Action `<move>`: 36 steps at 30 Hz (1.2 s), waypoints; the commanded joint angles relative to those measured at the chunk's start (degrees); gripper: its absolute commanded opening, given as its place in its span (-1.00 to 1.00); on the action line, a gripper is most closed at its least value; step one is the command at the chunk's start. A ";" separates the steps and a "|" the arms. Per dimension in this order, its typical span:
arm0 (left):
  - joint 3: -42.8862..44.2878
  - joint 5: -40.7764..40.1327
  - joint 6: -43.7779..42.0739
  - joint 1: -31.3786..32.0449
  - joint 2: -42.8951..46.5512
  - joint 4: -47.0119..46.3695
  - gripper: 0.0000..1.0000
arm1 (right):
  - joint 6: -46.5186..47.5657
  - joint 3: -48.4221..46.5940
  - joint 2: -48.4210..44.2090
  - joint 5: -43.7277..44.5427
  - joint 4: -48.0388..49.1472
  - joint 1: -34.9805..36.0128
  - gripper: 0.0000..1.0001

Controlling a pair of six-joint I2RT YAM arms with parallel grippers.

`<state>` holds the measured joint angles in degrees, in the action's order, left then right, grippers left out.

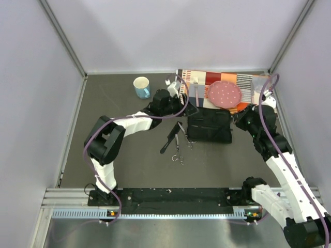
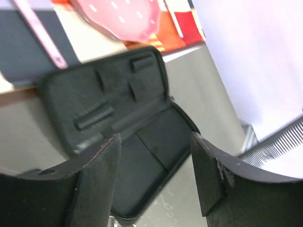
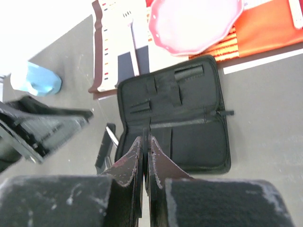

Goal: Sort the hair-cutting tools
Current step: Adjust the hairdressing tool bag at the center of the board, then place the comb in the hairdressing tool bag.

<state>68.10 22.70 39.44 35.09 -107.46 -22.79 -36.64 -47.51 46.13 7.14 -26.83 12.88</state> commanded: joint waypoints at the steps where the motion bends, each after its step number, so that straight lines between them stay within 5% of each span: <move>1: -2.09 7.36 4.49 4.10 -3.09 -3.32 0.22 | -0.10 2.94 0.89 2.00 9.68 -0.23 -1.00; 8: -7.27 4.99 9.25 5.78 -6.10 -2.88 0.01 | 1.40 8.91 2.65 0.61 15.39 -5.49 -1.00; 18: -9.65 -0.37 4.15 7.89 -5.21 7.58 -0.06 | -0.27 22.27 1.24 -5.03 27.96 -14.19 -1.00; 36: -9.38 0.94 3.98 7.98 -5.83 8.99 -0.09 | -3.87 40.03 -1.92 -5.90 47.99 -14.73 -1.00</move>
<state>59.24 24.45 45.32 42.65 -112.97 -20.91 -40.69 -11.57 45.43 1.63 15.42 -1.32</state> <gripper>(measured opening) 0.456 0.010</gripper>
